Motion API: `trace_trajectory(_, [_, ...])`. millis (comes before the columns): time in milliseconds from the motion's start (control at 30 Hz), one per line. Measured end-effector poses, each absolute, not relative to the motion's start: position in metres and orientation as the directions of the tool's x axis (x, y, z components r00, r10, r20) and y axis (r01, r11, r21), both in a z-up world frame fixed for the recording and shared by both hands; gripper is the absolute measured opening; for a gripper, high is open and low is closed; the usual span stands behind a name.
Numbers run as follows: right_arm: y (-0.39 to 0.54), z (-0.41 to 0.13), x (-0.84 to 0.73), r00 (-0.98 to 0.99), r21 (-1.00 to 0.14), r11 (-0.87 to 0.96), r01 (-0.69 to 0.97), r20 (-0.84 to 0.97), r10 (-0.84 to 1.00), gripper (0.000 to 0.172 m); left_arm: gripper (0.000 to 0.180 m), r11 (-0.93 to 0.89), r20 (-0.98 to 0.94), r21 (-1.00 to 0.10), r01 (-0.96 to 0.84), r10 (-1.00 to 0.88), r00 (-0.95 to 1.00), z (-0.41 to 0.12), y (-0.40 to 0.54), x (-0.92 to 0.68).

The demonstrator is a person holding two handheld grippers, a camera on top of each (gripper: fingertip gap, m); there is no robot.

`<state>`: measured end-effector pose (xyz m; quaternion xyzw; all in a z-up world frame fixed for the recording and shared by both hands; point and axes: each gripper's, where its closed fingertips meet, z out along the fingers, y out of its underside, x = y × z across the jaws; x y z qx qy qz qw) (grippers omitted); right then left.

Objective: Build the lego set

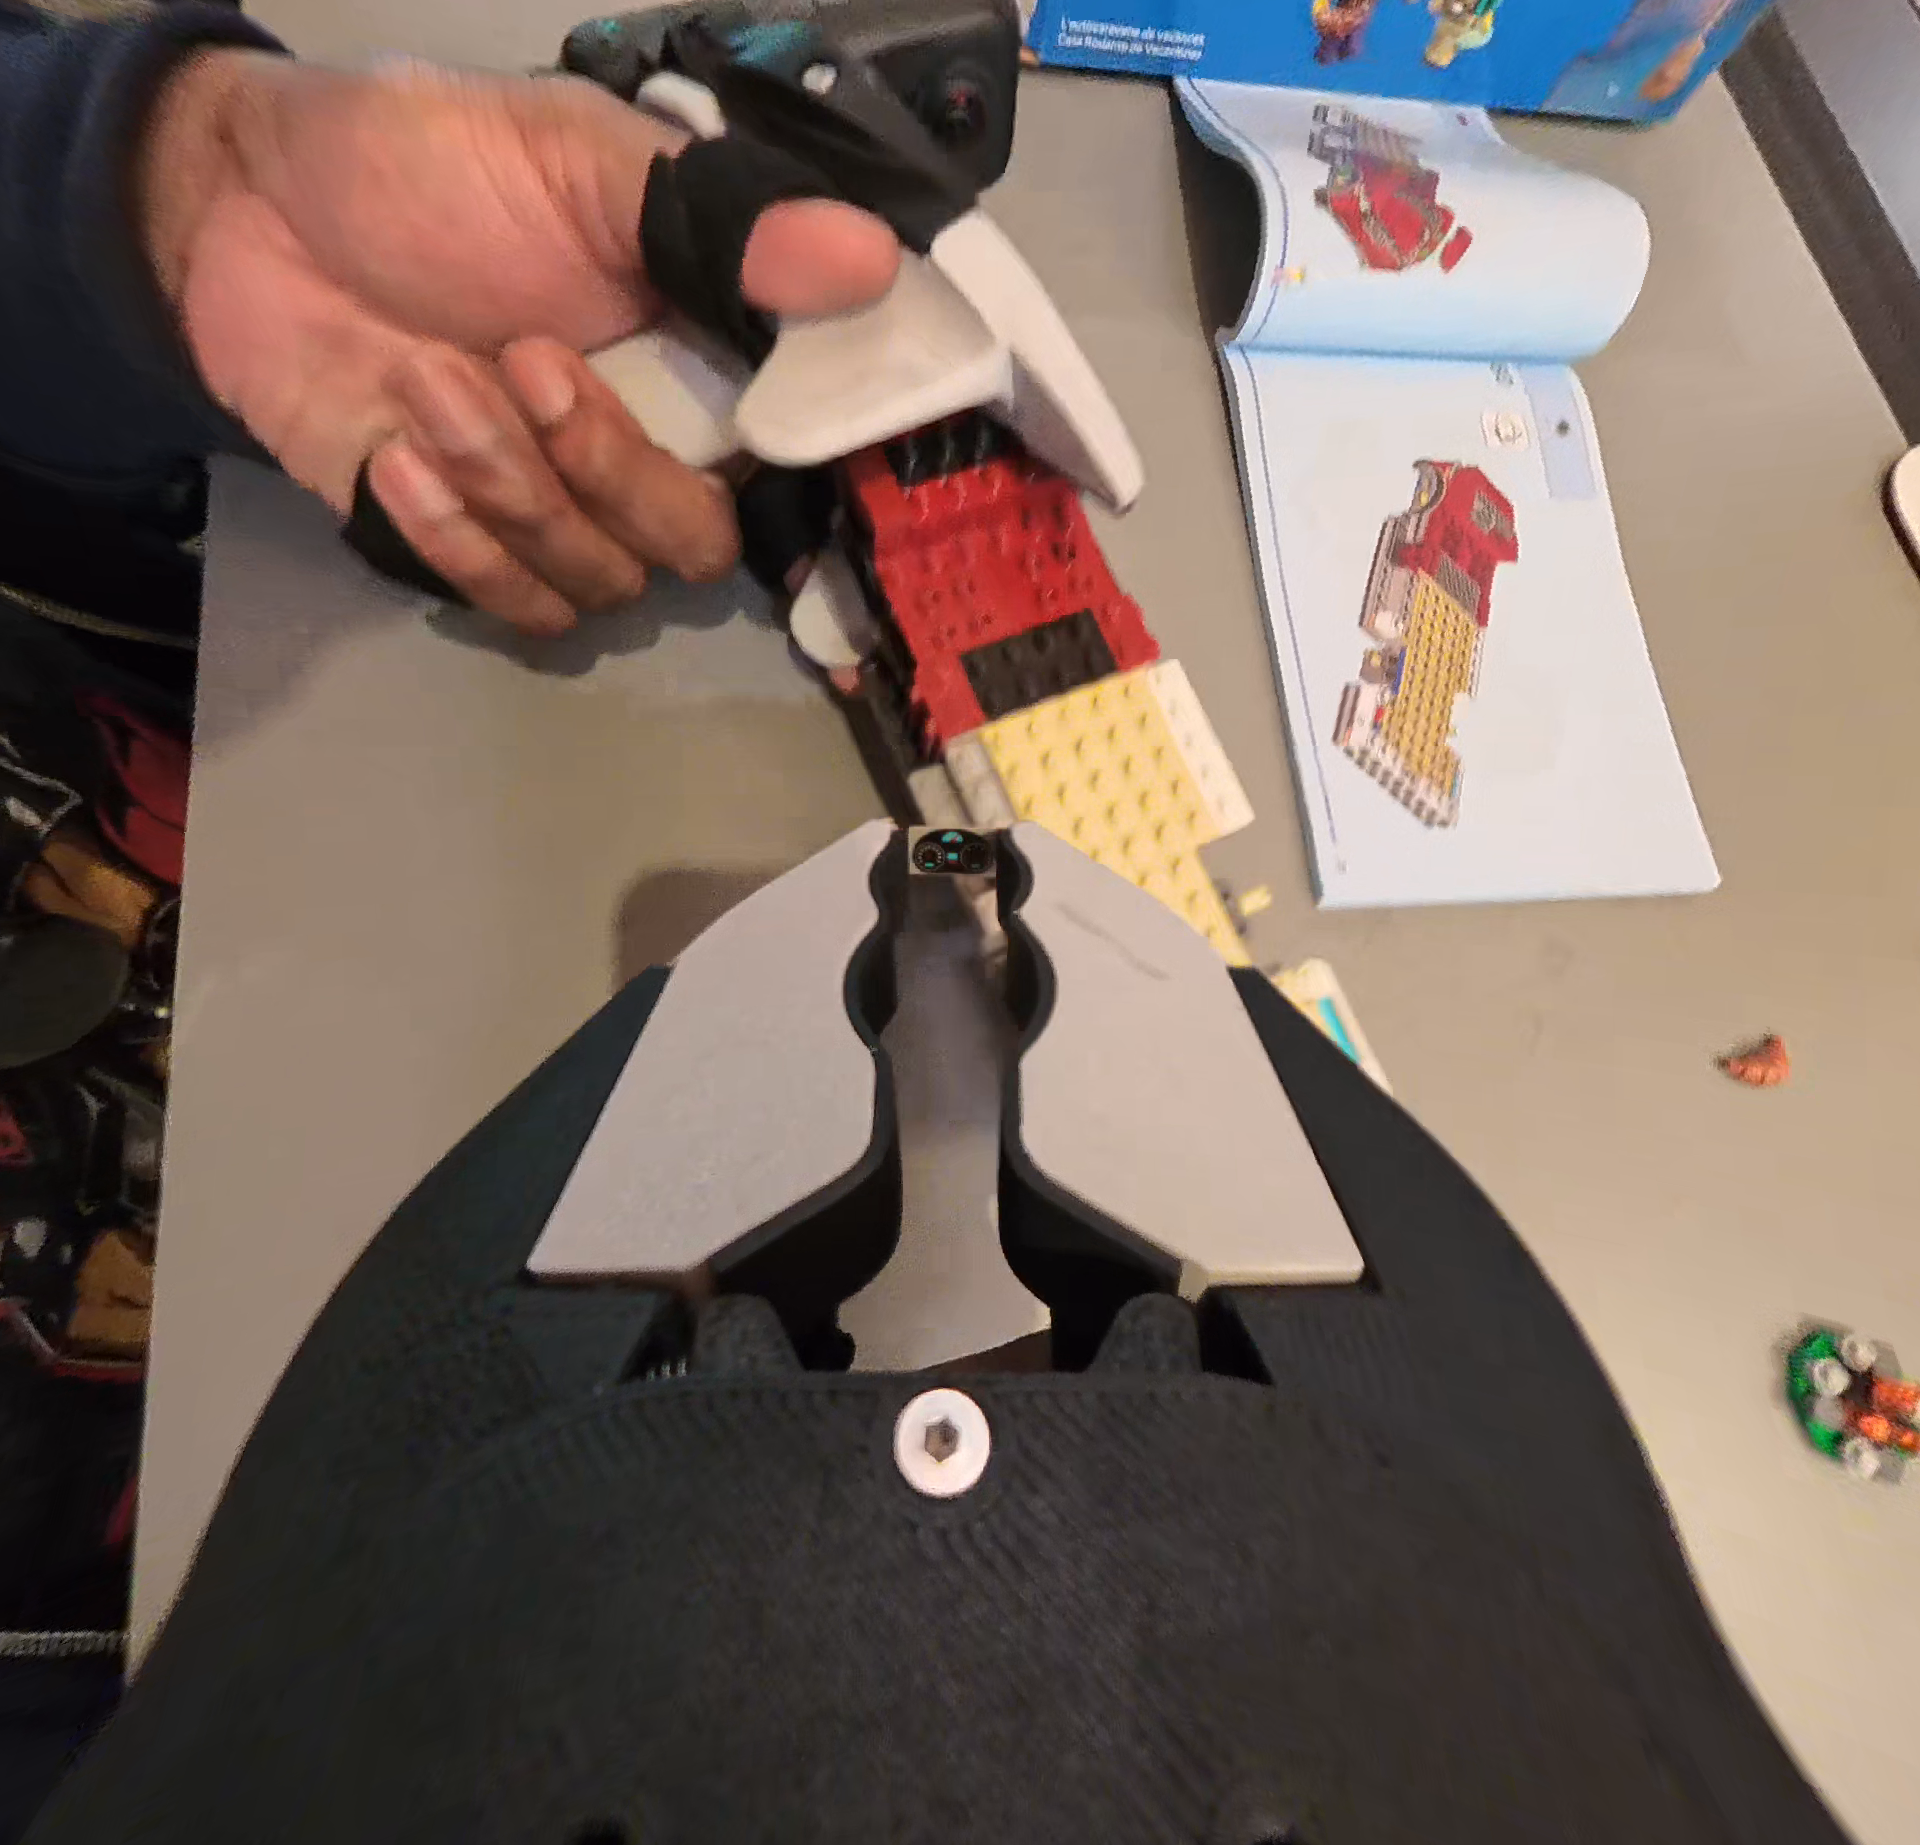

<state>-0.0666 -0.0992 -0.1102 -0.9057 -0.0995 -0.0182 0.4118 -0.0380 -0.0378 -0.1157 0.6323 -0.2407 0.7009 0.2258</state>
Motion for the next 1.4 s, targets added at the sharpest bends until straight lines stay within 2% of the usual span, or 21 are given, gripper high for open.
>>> trace_trajectory(133, [-0.123,-0.148,-0.085,0.983,-0.717,-0.679,0.157,0.048,0.176,0.016,0.053,-0.784,0.996,-0.067,-0.617,-0.017,-0.087,-0.118,-0.039,-0.037])
trace_trajectory(233, [-0.129,-0.172,-0.086,0.981,-0.675,-0.714,0.183,0.077,0.178,0.016,0.053,-0.784,0.996,-0.081,-0.615,-0.036,-0.085,-0.119,-0.041,-0.037])
trace_trajectory(400, [-0.129,-0.173,-0.089,0.974,-0.683,-0.699,0.210,0.082,0.212,0.017,0.053,-0.793,0.996,-0.082,-0.604,-0.042,-0.079,-0.120,-0.041,-0.040])
trace_trajectory(567, [-0.131,-0.170,-0.090,0.966,-0.695,-0.683,0.227,0.075,0.246,0.027,0.053,-0.797,0.996,-0.083,-0.598,-0.043,-0.082,-0.119,-0.041,-0.042])
trace_trajectory(700, [-0.126,-0.139,-0.088,0.957,-0.744,-0.617,0.256,0.105,0.271,0.028,0.053,-0.797,0.996,-0.074,-0.599,-0.032,-0.081,-0.119,-0.041,-0.044])
trace_trajectory(767, [-0.114,-0.118,-0.081,0.951,-0.762,-0.580,0.288,0.155,0.269,0.035,0.053,-0.793,0.996,-0.079,-0.604,-0.036,-0.083,-0.119,-0.043,-0.044])
trace_trajectory(867, [-0.089,-0.107,-0.068,0.933,-0.730,-0.586,0.352,0.225,0.281,0.051,0.053,-0.779,0.995,-0.091,-0.620,-0.043,-0.091,-0.117,-0.050,-0.045])
trace_trajectory(967, [-0.071,-0.119,-0.063,0.915,-0.657,-0.642,0.395,0.221,0.336,0.074,0.053,-0.769,0.994,-0.104,-0.630,-0.053,-0.099,-0.117,-0.058,-0.048])
trace_trajectory(1033, [-0.066,-0.133,-0.065,0.901,-0.600,-0.679,0.424,0.205,0.382,0.082,0.053,-0.767,0.994,-0.102,-0.633,-0.048,-0.101,-0.116,-0.061,-0.050])
trace_trajectory(1167, [-0.066,-0.153,-0.067,0.874,-0.511,-0.716,0.476,0.185,0.449,0.075,0.053,-0.767,0.994,-0.100,-0.634,-0.051,-0.094,-0.118,-0.062,-0.053])
trace_trajectory(1400, [-0.063,-0.148,-0.069,0.844,-0.542,-0.671,0.506,0.151,0.514,0.074,0.054,-0.729,0.992,-0.113,-0.675,-0.045,-0.118,-0.113,-0.061,-0.057])
